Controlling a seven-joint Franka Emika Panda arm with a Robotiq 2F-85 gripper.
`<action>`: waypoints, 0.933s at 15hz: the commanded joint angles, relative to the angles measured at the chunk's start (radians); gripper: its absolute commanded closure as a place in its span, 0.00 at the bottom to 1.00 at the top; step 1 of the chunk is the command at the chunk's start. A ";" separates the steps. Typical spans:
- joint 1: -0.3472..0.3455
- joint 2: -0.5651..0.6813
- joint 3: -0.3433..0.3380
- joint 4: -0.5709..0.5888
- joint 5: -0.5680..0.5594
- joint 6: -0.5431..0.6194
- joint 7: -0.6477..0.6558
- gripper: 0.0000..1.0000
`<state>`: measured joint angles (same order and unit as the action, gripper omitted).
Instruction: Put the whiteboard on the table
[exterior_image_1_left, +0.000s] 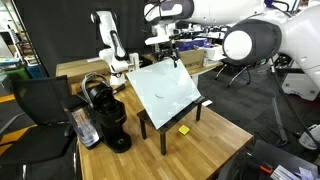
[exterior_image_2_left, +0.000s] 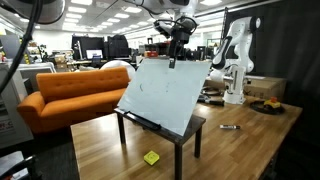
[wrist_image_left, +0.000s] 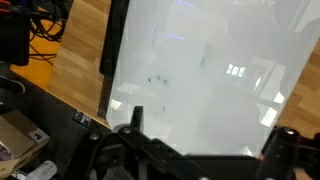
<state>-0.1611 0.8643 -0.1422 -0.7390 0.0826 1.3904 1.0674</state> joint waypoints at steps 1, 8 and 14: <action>-0.014 0.043 0.011 0.086 0.026 -0.086 0.031 0.25; -0.009 0.041 0.017 0.113 0.019 -0.088 0.049 0.69; 0.000 0.027 0.021 0.128 0.013 -0.118 0.060 0.93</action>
<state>-0.1580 0.8827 -0.1315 -0.6453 0.0823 1.3188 1.1254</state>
